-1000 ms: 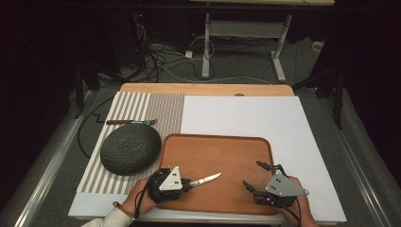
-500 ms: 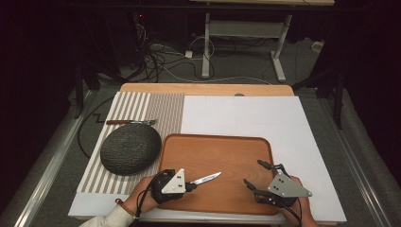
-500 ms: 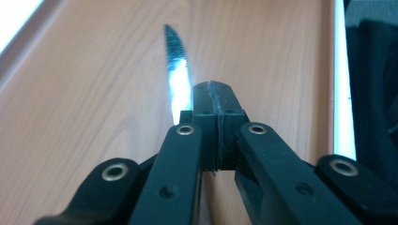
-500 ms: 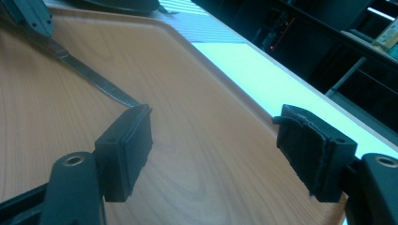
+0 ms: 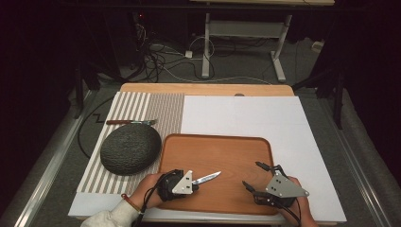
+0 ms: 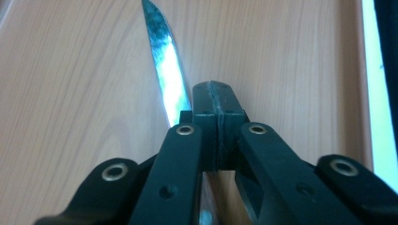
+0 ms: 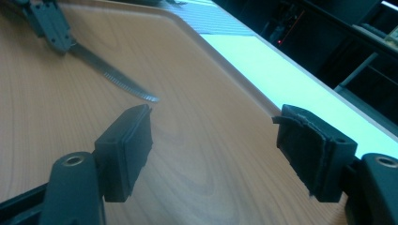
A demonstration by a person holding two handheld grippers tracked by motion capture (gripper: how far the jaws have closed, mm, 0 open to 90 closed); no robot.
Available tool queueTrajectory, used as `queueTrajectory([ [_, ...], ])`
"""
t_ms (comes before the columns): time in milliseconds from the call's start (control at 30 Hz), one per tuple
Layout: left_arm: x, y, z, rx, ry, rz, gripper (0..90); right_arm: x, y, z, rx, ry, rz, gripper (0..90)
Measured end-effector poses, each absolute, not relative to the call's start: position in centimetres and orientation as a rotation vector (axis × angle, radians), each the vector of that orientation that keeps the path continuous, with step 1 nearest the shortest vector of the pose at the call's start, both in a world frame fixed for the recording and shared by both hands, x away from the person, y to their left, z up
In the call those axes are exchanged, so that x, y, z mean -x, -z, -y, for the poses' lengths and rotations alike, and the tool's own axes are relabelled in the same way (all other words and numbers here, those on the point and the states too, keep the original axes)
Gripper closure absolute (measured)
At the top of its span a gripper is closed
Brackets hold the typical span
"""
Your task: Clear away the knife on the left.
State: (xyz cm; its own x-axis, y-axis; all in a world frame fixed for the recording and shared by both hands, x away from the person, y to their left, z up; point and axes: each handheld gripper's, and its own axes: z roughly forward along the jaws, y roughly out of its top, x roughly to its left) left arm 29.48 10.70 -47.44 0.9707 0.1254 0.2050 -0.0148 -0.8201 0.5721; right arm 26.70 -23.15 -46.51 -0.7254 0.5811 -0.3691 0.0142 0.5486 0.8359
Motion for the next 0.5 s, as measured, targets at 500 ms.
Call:
queueTrajectory([
  [500, -30.2, 47.6, -13.9, -2.506, -0.367, -0.190, 86.7, -26.6, 46.7, 22.9, -0.450, -1.127, -2.177, 27.6],
])
